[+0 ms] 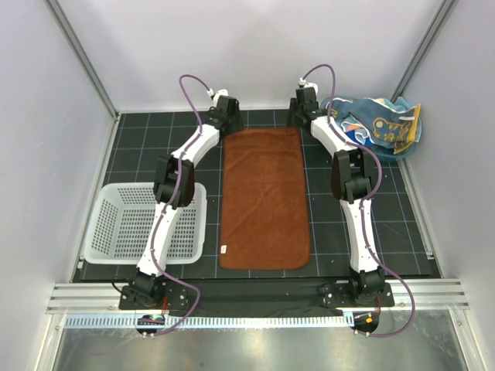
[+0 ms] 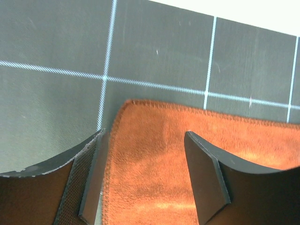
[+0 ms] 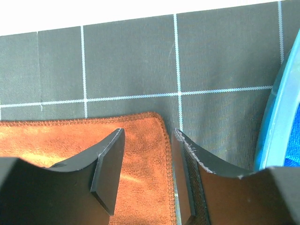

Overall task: Fold and stack the towels
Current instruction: Flatten out the crumpled towel

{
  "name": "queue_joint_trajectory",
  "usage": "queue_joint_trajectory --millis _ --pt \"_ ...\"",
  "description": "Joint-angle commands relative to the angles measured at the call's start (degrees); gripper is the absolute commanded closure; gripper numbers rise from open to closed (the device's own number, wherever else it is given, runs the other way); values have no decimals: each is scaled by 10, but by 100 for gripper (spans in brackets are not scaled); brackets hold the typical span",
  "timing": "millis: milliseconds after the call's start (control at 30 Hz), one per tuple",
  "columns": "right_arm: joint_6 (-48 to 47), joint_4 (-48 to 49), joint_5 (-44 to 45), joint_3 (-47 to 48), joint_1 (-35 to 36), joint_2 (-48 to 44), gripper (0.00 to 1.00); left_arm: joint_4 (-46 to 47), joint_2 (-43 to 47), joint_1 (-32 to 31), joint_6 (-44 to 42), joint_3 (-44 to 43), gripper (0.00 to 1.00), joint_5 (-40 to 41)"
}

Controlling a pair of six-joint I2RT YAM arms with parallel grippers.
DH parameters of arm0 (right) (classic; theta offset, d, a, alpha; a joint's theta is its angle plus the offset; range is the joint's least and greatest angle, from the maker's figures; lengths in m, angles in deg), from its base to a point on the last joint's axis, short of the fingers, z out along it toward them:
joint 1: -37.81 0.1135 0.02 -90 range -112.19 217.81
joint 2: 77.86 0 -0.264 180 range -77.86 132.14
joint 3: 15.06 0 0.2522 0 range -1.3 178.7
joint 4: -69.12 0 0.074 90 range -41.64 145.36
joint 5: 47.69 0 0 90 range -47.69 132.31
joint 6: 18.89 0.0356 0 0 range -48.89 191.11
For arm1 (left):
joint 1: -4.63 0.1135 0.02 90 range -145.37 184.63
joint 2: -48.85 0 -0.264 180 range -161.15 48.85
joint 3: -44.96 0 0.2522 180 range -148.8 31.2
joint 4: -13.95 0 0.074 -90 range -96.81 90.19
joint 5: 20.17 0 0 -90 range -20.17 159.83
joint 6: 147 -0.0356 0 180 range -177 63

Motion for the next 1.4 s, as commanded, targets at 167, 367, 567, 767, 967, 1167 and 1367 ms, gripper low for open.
queue_joint_trajectory --millis 167,367,567,767,967,1167,1367 --pt "5 13 9 48 1 31 53 54 -9 7 -34 -53 30 38" --pt "7 7 2 57 0 49 56 62 -23 7 -49 -59 31 37" --pt "7 3 -3 55 0 54 58 62 -35 7 -57 -57 35 23" --pt "7 7 -4 50 -2 54 60 60 -35 7 -64 -57 39 25" --pt "9 8 -12 47 -3 51 61 58 -35 8 -76 -59 42 20" --pt "9 11 -16 43 -4 48 62 47 -34 9 -101 -59 45 14" --pt "9 14 -19 43 -5 51 63 45 -39 12 -120 -59 46 1"
